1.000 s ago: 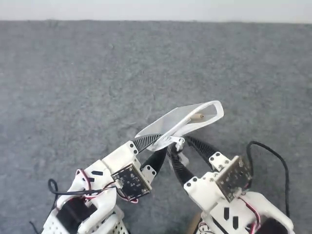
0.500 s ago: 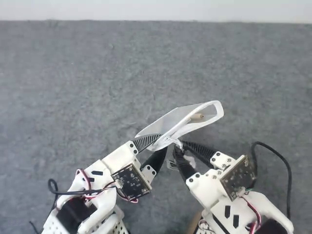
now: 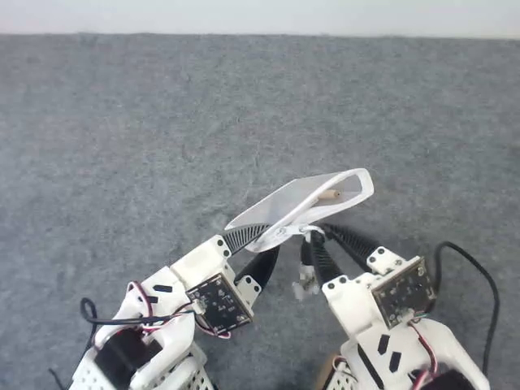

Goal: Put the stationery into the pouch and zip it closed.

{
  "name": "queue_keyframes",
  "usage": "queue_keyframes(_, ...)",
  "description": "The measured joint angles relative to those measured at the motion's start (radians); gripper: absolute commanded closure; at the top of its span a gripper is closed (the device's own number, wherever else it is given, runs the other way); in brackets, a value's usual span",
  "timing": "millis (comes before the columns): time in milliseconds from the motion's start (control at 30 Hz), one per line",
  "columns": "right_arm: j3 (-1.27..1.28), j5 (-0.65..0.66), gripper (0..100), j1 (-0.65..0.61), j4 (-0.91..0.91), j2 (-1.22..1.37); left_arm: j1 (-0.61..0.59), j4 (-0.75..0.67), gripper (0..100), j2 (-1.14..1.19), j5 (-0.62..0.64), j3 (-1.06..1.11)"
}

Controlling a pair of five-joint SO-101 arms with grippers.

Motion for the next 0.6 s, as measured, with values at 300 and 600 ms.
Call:
queue_keyframes(300,0.011,0.012,99.1,0.146,-0.087,0.0,0.002,-0.002,99,0.0,-0.006,0.0)
queue_keyframes(600,0.044,-0.005,99.1,0.276,-0.173,0.0,0.002,-0.011,99,0.0,-0.009,0.0)
